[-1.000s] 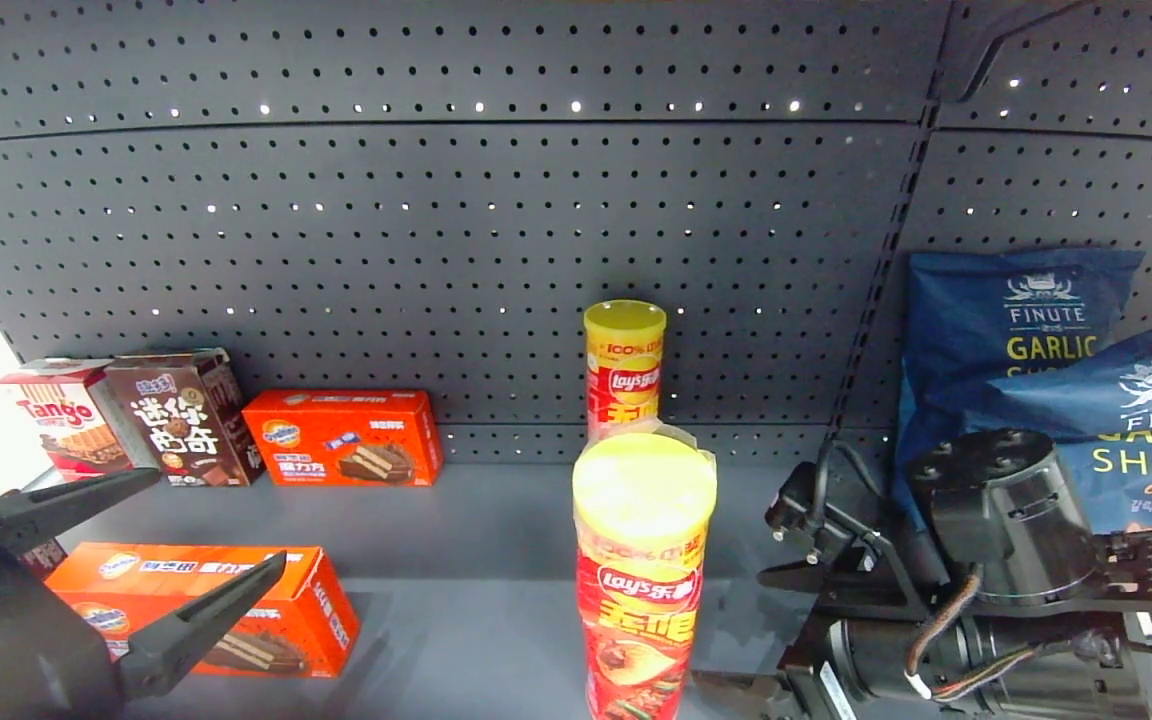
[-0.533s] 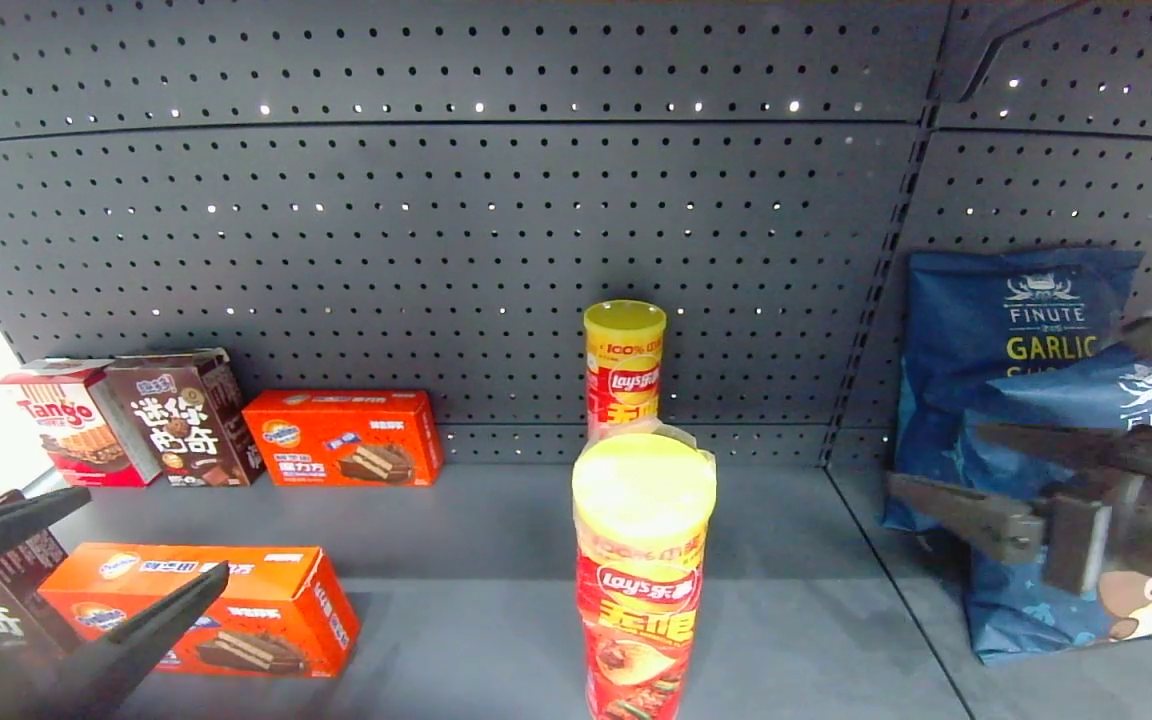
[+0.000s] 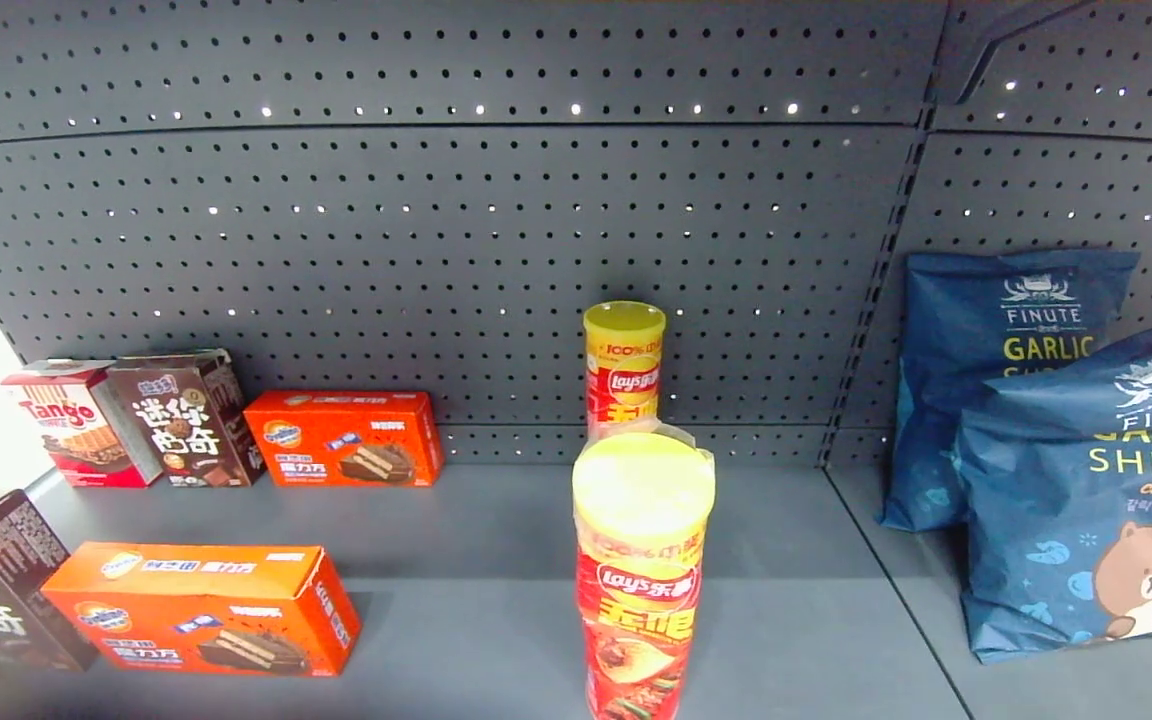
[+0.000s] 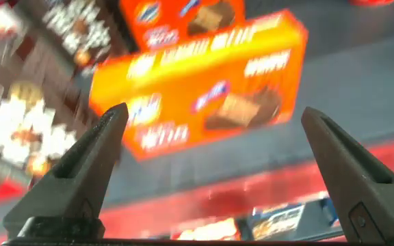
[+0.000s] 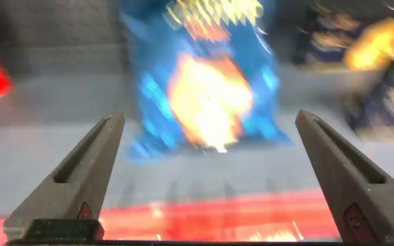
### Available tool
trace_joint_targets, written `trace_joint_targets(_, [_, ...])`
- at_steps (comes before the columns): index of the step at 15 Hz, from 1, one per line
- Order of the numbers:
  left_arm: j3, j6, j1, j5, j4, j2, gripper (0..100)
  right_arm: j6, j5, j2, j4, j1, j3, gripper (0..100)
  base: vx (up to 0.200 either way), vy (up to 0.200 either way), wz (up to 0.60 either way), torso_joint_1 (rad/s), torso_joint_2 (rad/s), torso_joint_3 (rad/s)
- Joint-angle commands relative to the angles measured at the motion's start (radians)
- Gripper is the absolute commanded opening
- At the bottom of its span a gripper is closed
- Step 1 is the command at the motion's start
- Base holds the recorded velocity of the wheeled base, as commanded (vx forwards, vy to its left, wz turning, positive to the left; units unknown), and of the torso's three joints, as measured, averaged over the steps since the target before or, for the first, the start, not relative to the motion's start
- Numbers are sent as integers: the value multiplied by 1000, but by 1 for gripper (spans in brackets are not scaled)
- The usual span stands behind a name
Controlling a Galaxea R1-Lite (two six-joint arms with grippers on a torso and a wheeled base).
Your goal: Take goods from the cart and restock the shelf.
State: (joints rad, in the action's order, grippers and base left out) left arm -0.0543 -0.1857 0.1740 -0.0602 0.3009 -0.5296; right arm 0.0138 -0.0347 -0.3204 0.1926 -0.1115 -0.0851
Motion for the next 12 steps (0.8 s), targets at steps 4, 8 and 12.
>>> trace_joint_targets(4, [33, 2, -1, -13, -299, 373, 100, -34, 102, 238, -197, -59, 85, 100, 0, 0, 0, 0, 0, 0])
trace_joint_targets(8, [13, 9, -4, -13, -336, 405, 100, -20, 95, 238, -191, -57, 85, 100, 0, 0, 0, 0, 0, 0])
trace_joint_targets(12, [13, 11, 2, -10, -336, 407, 100, -17, 93, 320, -188, 118, 85, 100, 0, 0, 0, 0, 0, 0])
